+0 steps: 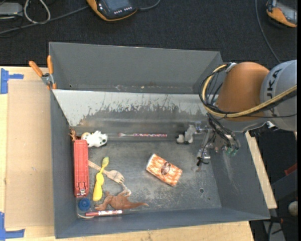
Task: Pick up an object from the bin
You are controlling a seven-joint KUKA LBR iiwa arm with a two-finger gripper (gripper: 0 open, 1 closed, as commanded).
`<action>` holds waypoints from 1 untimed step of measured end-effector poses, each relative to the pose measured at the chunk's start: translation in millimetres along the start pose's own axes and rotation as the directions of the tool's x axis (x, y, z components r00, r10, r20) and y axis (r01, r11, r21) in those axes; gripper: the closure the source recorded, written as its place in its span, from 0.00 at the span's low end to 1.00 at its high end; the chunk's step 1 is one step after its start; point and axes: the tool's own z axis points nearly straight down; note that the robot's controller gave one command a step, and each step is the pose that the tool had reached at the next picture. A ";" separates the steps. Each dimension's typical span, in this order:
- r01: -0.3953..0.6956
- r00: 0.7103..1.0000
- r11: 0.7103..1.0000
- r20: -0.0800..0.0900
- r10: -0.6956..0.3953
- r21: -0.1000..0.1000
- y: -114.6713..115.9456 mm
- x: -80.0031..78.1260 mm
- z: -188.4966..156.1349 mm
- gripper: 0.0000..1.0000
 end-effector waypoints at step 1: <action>0.002 1.000 1.000 0.007 -0.002 0.001 0.3 -2.0 -4.5 0.00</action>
Offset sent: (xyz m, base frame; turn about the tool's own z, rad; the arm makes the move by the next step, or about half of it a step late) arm -0.0272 0.0841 -0.0554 -0.0536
